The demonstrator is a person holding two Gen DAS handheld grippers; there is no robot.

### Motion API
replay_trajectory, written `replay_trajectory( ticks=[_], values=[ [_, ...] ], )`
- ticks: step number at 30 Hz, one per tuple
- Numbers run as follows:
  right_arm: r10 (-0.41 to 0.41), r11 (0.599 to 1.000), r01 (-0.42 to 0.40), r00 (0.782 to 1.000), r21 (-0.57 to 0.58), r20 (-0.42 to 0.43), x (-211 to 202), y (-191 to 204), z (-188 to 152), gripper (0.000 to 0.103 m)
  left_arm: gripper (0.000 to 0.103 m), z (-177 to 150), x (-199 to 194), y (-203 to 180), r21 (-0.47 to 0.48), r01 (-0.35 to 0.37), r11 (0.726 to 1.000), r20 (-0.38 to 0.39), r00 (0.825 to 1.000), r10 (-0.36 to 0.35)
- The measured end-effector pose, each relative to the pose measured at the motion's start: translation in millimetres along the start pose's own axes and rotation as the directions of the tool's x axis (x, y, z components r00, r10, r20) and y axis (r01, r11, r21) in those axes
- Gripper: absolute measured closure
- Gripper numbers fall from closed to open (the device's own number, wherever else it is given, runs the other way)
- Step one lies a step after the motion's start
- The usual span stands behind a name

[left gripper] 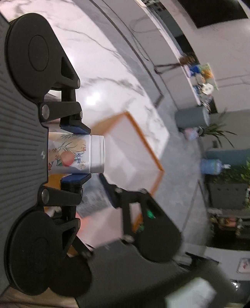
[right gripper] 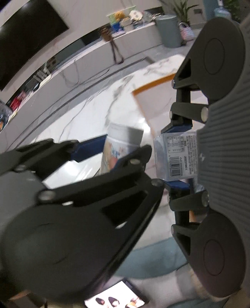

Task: Organize rigid objects
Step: 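Lift the white bottle and barcode package and carry them over the box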

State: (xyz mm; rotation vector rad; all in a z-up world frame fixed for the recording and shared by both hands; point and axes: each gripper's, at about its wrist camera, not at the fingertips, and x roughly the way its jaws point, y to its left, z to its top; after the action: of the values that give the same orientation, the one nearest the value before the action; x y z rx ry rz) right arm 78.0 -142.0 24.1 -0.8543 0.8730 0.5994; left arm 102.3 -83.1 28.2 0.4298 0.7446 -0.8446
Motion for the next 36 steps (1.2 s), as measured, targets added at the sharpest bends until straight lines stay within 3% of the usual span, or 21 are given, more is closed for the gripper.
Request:
replay_trajectory(
  ticks=[4, 13, 21, 24, 36],
  values=[
    [-0.018, 0.999, 0.019, 0.999, 0.028, -0.03, 8, -15, -19, 0.056, 0.055, 24, 19, -4, 0.013, 0.033, 0.999, 0.026, 0.999, -0.033],
    [-0.015, 0.996, 0.02, 0.998, 0.087, -0.06, 49, -50, -44, 0.056, 0.055, 55, 80, 26, -0.177, 0.126, 0.976, -0.004, 0.992, -0.128],
    [-0.015, 0.987, 0.018, 1.0, 0.157, -0.025, 71, -69, -57, 0.056, 0.056, 60, 123, 31, -0.188, 0.075, 0.979, -0.088, 0.992, -0.093],
    [-0.013, 0.985, 0.016, 1.0, 0.171, -0.014, 72, -66, -61, 0.056, 0.063, 61, 138, 30, -0.172, 0.054, 0.984, -0.121, 0.99, -0.076],
    [0.017, 0.983, -0.017, 1.0, 0.184, 0.004, 90, -72, -66, 0.057, 0.078, 47, 168, 27, -0.128, -0.005, 0.992, -0.21, 0.978, -0.022]
  ],
)
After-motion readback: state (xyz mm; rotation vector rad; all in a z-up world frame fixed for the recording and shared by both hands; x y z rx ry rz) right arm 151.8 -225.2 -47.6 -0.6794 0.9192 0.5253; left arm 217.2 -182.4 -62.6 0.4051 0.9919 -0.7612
